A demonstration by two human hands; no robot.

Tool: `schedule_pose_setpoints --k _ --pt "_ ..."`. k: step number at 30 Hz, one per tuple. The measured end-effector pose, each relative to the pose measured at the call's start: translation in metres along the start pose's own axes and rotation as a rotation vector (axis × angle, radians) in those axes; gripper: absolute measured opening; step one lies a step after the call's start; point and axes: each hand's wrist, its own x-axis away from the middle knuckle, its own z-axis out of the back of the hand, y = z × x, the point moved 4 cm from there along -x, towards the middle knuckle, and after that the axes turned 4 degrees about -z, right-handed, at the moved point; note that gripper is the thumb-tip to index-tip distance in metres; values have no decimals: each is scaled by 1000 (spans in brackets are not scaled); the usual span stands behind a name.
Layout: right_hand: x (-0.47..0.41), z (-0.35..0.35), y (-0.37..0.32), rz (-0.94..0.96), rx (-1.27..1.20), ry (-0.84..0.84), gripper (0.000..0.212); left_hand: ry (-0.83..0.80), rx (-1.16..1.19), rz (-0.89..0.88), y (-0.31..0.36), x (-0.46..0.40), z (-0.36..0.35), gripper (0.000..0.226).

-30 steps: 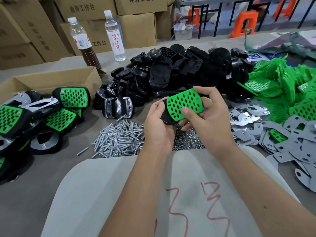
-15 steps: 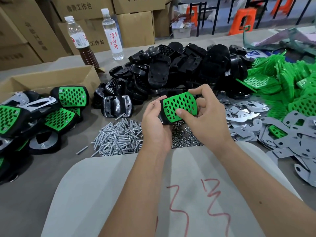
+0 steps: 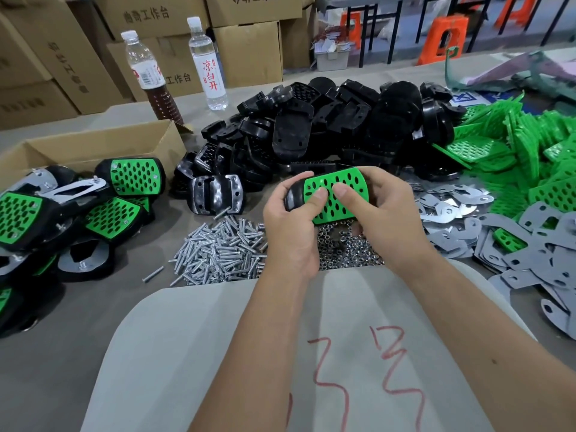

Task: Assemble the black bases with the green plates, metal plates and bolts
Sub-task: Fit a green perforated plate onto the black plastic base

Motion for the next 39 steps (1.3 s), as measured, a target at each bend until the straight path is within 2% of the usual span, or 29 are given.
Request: schedule_pose_setpoints --k 6,10,15,20,25,29,33,39 --pt "-1 5 5 -33 -118 -14 16 -83 -34 57 -3 -3 -1 28" --pt "-1 8 6 -39 -147 -33 15 -89 -255 -49 0 -6 2 26" --pt "1 6 3 -53 -171 -59 14 -80 -389 -145 7 -8 7 22" --pt "3 6 -1 -16 -164 -12 12 -89 -288 -69 7 -8 9 25" --pt "0 6 0 -69 -257 -55 16 -106 -241 6 4 -6 10 21" --pt "-1 8 5 -98 -238 -32 13 -110 -287 21 2 -6 6 21" --pt "-3 8 5 -96 -195 -15 23 -81 -279 16 3 -8 10 19" --pt "-1 7 5 -48 -84 -47 24 -150 -226 67 3 -8 12 20"
